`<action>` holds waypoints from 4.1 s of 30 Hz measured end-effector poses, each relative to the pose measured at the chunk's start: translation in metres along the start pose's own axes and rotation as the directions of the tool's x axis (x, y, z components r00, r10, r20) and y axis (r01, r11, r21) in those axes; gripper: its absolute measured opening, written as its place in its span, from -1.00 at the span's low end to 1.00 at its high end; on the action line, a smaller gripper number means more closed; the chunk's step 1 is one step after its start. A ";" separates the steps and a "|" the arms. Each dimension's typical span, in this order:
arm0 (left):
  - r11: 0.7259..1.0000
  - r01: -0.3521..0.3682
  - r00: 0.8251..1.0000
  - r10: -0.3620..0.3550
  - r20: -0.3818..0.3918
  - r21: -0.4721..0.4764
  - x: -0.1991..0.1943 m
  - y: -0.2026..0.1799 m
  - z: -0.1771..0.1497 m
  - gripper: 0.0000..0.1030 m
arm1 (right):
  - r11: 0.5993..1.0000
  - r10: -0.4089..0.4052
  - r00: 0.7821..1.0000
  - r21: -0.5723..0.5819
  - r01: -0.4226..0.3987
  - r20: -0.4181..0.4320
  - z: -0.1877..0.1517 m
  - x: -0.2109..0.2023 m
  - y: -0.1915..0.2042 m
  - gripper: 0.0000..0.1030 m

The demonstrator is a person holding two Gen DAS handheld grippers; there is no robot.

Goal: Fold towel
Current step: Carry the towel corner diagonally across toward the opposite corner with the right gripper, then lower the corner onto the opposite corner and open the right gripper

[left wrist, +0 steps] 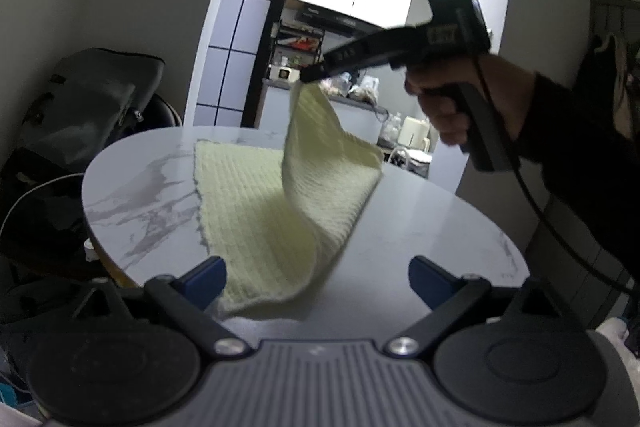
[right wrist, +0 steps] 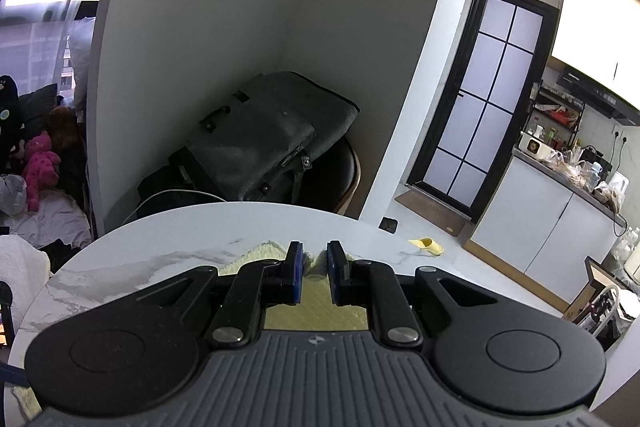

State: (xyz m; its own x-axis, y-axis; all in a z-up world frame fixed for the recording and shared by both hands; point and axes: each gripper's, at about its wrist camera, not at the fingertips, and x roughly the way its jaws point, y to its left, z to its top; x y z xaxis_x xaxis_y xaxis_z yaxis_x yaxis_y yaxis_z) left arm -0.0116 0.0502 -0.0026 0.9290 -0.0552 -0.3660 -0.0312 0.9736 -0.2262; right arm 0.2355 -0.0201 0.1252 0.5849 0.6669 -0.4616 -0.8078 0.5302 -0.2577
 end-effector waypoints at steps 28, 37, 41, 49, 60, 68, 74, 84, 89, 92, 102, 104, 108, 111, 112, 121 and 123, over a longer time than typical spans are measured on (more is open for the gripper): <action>0.999 -0.017 1.000 0.018 -0.008 0.047 -0.014 -0.017 -0.010 0.90 | 1.000 -0.001 1.000 -0.027 0.000 -0.028 0.017 0.048 0.012 -0.72; 0.999 -0.006 1.000 0.006 -0.005 0.042 -0.015 -0.016 -0.009 0.91 | 0.999 0.016 0.999 -0.040 -0.018 -0.045 0.017 0.063 0.020 -0.72; 0.999 0.001 1.000 -0.001 -0.003 0.040 -0.015 -0.014 -0.009 0.91 | 0.999 0.014 0.998 -0.045 -0.017 -0.056 0.017 0.069 0.022 -0.72; 0.999 0.013 1.000 -0.013 0.003 0.032 -0.018 -0.013 -0.010 0.92 | 0.998 0.014 0.996 -0.060 -0.020 -0.090 0.017 0.087 0.028 -0.72; 0.999 0.020 1.000 -0.020 0.006 0.037 -0.018 -0.015 -0.012 0.94 | 0.997 0.031 0.994 -0.070 -0.038 -0.107 0.018 0.103 0.040 -0.73; 0.999 0.024 1.000 -0.024 0.009 0.038 -0.018 -0.015 -0.014 0.95 | 0.997 0.036 0.993 -0.068 -0.044 -0.108 0.020 0.107 0.041 -0.79; 0.999 0.029 1.000 -0.029 0.011 0.034 -0.020 -0.016 -0.013 0.96 | 0.997 0.041 0.994 -0.060 -0.047 -0.105 0.022 0.109 0.041 -0.85; 0.999 0.031 0.999 -0.032 0.010 0.034 -0.019 -0.015 -0.014 0.96 | 0.997 0.048 0.994 -0.048 -0.053 -0.100 0.026 0.113 0.042 -0.87; 0.999 0.035 0.999 -0.035 0.012 0.033 -0.019 -0.015 -0.014 0.96 | 0.998 0.043 0.995 -0.046 -0.047 -0.088 0.029 0.112 0.044 -0.87; 0.999 0.034 0.999 -0.034 0.012 0.038 -0.019 -0.015 -0.014 0.96 | 0.999 0.032 0.997 -0.039 -0.035 -0.070 0.032 0.108 0.042 -0.87; 0.999 0.032 0.999 -0.032 0.011 0.038 -0.018 -0.015 -0.013 0.97 | 0.999 0.004 1.000 -0.036 -0.004 -0.009 0.050 0.082 0.031 -0.87; 0.999 0.031 0.999 -0.031 0.010 0.035 -0.018 -0.015 -0.013 0.97 | 0.999 0.002 1.000 -0.036 -0.002 0.000 0.052 0.079 0.031 -0.87; 0.999 0.031 0.999 -0.031 0.010 0.028 -0.018 -0.015 -0.012 0.97 | 0.999 0.013 1.000 -0.046 -0.014 -0.015 0.053 0.088 0.037 -0.87; 0.999 0.031 0.999 -0.031 0.011 0.030 -0.019 -0.016 -0.012 0.97 | 0.999 0.022 0.999 -0.042 -0.024 -0.049 0.048 0.103 0.040 -0.87; 0.999 0.032 0.999 -0.032 0.011 0.031 -0.020 -0.016 -0.012 0.97 | 0.999 0.026 0.998 -0.039 -0.028 -0.060 0.047 0.108 0.041 -0.87; 0.999 0.029 0.999 -0.030 0.030 0.015 -0.020 -0.007 -0.013 0.97 | 0.998 0.051 0.994 -0.027 -0.054 -0.098 0.035 0.136 0.053 -0.86; 1.000 0.024 0.999 -0.025 0.029 0.019 -0.020 -0.007 -0.013 0.97 | 0.998 0.057 0.993 -0.030 -0.060 -0.102 0.033 0.139 0.056 -0.86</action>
State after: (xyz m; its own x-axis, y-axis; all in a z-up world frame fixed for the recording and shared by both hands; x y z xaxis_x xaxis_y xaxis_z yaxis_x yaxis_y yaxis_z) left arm -0.0345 0.0420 -0.0052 0.9397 -0.0731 -0.3341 -0.0015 0.9760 -0.2178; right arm 0.2741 0.1197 0.0751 0.5273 0.6391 -0.5599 -0.8435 0.4729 -0.2546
